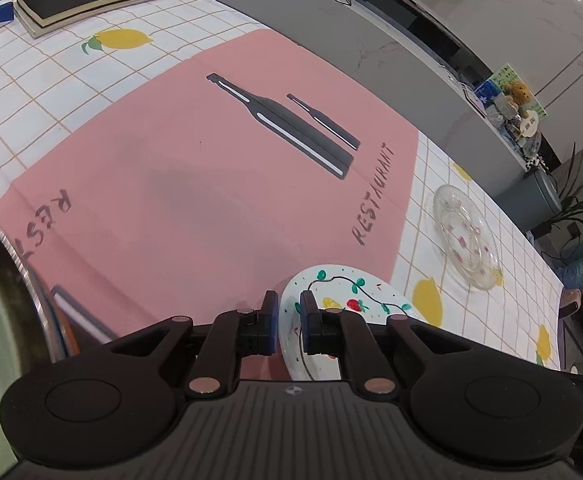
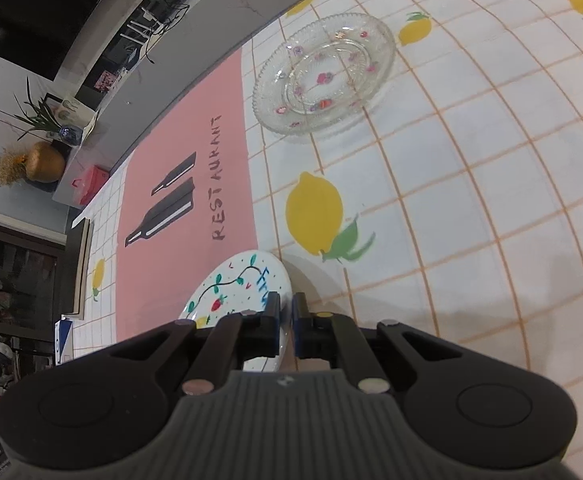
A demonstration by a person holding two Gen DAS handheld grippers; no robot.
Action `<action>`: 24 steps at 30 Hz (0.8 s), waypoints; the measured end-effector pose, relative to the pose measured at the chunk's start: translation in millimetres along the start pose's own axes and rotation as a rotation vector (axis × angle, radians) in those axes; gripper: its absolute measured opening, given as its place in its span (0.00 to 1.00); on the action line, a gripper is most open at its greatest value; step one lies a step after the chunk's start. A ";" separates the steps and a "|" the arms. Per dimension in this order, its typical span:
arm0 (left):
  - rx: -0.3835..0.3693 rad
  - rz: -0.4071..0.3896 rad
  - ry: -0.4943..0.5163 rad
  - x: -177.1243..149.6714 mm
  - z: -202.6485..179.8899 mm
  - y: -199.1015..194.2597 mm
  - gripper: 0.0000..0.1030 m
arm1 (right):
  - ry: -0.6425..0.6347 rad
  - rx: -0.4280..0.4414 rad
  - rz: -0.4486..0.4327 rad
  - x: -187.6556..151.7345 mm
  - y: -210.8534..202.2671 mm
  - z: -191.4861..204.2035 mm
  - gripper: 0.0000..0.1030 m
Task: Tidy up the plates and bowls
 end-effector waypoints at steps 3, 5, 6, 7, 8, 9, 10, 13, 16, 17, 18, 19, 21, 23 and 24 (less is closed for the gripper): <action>-0.008 0.005 -0.002 -5.8 1.0 -4.9 0.11 | 0.010 0.006 0.001 -7.6 -8.0 -4.0 0.03; -0.016 0.007 0.001 -8.8 1.0 -9.1 0.11 | 0.008 0.011 -0.008 -11.9 -13.8 -3.4 0.03; -0.020 0.005 0.004 -10.6 1.0 -12.1 0.11 | 0.005 0.015 -0.013 -14.8 -17.3 -4.2 0.03; -0.023 0.002 0.006 -12.3 1.2 -15.3 0.11 | 0.003 0.020 -0.016 -17.4 -20.7 -4.4 0.03; -0.026 -0.001 0.010 -13.7 1.1 -18.2 0.11 | 0.002 0.023 -0.018 -20.6 -23.7 -4.7 0.04; -0.028 -0.003 0.014 -15.2 1.0 -21.2 0.11 | 0.001 0.025 -0.020 -23.4 -26.1 -5.4 0.04; -0.031 -0.003 0.017 -16.6 1.1 -23.9 0.11 | 0.003 0.026 -0.020 -26.4 -28.4 -6.2 0.04; -0.045 -0.001 0.014 -20.5 2.5 -31.8 0.11 | 0.014 0.036 -0.025 -34.7 -35.4 -8.9 0.04; -0.064 0.003 0.008 -24.9 4.7 -40.3 0.11 | 0.030 0.047 -0.030 -41.7 -41.2 -12.9 0.04; -0.068 0.003 0.007 -26.6 5.2 -43.1 0.11 | 0.033 0.048 -0.031 -43.4 -42.5 -13.7 0.04; -0.071 0.002 0.011 -28.3 5.3 -45.6 0.11 | 0.033 0.048 -0.032 -46.0 -44.5 -14.1 0.04; -0.072 0.001 0.015 -30.3 5.1 -47.8 0.11 | 0.030 0.047 -0.032 -48.5 -46.2 -14.3 0.04; -0.076 0.001 0.017 -33.5 5.7 -51.9 0.11 | 0.029 0.045 -0.032 -54.4 -49.5 -15.6 0.04; -0.081 -0.001 0.022 -36.7 6.3 -55.1 0.11 | 0.033 0.046 -0.030 -60.0 -52.1 -18.4 0.04; -0.082 0.000 0.023 -39.0 6.6 -56.4 0.11 | 0.036 0.046 -0.029 -63.1 -53.6 -20.0 0.04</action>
Point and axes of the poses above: each gripper's, at about its wrist camera, not at the fingertips, and y roughly the way its jaws point, z to its left, x to its top, the point moved 2 cm from there along y, roughly the way its jaws point, and after that the axes turned 6 degrees about -y, right-handed, at the moved point
